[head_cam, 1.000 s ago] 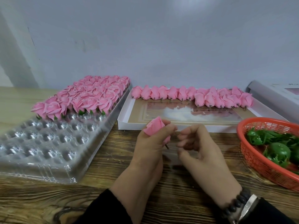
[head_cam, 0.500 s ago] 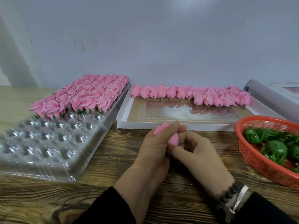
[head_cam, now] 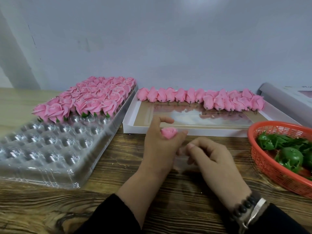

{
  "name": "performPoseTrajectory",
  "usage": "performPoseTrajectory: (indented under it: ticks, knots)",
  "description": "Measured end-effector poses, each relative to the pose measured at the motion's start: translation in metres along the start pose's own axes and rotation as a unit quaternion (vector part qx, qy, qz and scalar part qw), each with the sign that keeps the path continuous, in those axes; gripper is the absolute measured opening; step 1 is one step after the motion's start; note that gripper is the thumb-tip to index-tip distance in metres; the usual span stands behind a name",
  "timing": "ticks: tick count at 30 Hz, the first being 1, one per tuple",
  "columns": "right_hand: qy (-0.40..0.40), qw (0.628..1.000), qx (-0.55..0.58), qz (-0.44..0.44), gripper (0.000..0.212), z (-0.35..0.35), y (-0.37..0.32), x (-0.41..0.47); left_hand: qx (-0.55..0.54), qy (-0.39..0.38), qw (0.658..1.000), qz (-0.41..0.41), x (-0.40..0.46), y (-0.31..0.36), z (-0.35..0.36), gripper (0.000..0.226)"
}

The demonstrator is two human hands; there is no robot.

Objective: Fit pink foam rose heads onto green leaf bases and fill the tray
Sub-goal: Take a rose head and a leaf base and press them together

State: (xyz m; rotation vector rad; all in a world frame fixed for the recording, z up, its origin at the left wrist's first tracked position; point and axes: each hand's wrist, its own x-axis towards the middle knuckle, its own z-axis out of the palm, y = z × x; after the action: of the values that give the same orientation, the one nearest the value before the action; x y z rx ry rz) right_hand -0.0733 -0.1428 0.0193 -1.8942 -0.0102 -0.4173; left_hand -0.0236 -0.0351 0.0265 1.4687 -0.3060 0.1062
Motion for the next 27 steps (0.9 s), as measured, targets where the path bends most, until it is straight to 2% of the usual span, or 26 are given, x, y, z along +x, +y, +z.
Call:
performPoseTrajectory:
  ticks: [1,3,5,7,13,18,19,21,24,27]
  knots:
    - [0.034,0.999,0.001,-0.017,0.013,-0.002,-0.001,0.0,0.076,-0.003,0.996,0.046,0.001,-0.001,-0.001,0.035]
    - [0.04,0.998,0.041,-0.031,0.007,-0.005,-0.004,0.0,0.165,-0.043,0.982,0.085,-0.001,-0.002,-0.001,0.054]
    - [-0.01,0.998,0.049,-0.039,0.023,-0.006,-0.004,-0.002,0.209,-0.105,0.969,0.082,-0.003,-0.006,0.001,0.072]
    - [-0.049,0.997,0.034,-0.049,0.031,-0.005,-0.005,-0.002,0.235,-0.135,0.96,0.071,-0.004,-0.009,0.001,0.086]
    - [-0.065,0.995,0.07,-0.035,0.007,-0.011,-0.006,0.001,0.237,-0.179,0.952,0.069,-0.004,-0.01,0.004,0.089]
    - [0.0,0.997,0.071,-0.023,0.013,-0.014,0.005,0.007,0.128,-0.219,0.967,-0.001,-0.004,-0.008,-0.004,0.106]
    - [0.022,0.996,0.084,-0.018,0.014,-0.016,0.007,0.008,0.131,-0.213,0.968,-0.016,-0.003,-0.008,-0.005,0.106]
    - [0.046,0.993,0.106,-0.012,0.011,-0.019,0.008,0.009,0.173,-0.196,0.965,-0.031,-0.004,-0.006,-0.007,0.089]
    - [0.037,0.992,0.12,-0.017,0.008,-0.018,0.005,0.008,0.24,-0.171,0.955,-0.017,-0.005,-0.004,-0.005,0.052]
    - [0.013,0.996,0.079,-0.045,0.009,-0.014,0.002,0.005,0.242,-0.167,0.956,-0.018,-0.008,-0.005,-0.002,0.033]
